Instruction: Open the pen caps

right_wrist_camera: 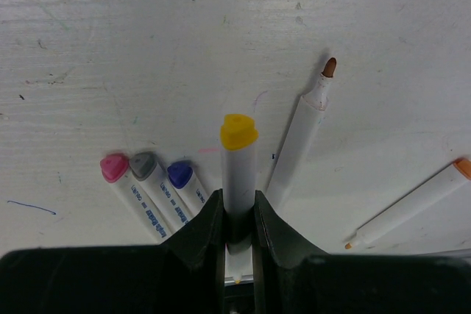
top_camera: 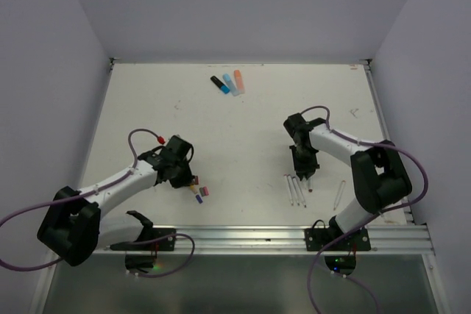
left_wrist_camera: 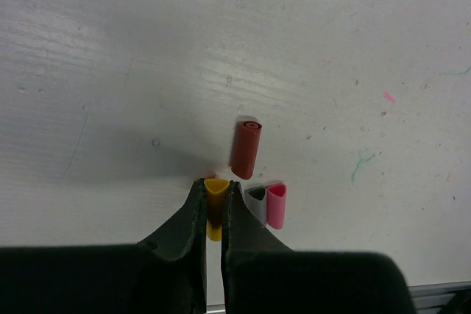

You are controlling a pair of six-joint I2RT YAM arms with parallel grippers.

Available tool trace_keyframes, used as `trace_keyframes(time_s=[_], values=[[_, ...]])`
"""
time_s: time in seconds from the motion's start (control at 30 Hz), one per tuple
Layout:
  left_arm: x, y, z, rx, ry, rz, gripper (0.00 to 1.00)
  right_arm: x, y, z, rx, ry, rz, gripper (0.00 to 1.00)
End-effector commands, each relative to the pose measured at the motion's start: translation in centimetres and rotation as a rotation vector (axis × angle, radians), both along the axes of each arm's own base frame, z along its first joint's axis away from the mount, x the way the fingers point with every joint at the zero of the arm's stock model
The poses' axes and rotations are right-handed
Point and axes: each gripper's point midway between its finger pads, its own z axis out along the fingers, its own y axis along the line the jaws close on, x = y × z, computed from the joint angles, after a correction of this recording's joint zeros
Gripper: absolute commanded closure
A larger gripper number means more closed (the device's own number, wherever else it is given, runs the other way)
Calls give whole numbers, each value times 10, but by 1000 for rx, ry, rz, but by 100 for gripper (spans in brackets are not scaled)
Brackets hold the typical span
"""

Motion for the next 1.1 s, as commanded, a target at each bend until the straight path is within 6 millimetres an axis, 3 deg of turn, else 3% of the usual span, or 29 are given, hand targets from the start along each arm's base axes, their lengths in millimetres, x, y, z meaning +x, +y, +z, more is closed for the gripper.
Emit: trace_keyframes(time_s=[0.0,0.17,0.5,0.77,0.93,1.07], values=[[16,-1,0,9,-44,-5,96,3,-2,-3,-12,-6,14,98],[18,-1,-6,14,-31,5,94,4,1,-6,-1,7,16,89],[22,-1,-11,20,-13,11,76,3,4,-7,17,22,26,75],[22,2,-10,32,-7,20,71,4,9,1,50,4,30,67],[35,3,11,40,-66,32,64,12,10,15,56,-40,34,59],[48,3,34,62,-109,36,48,20,14,30,69,-76,34,56]])
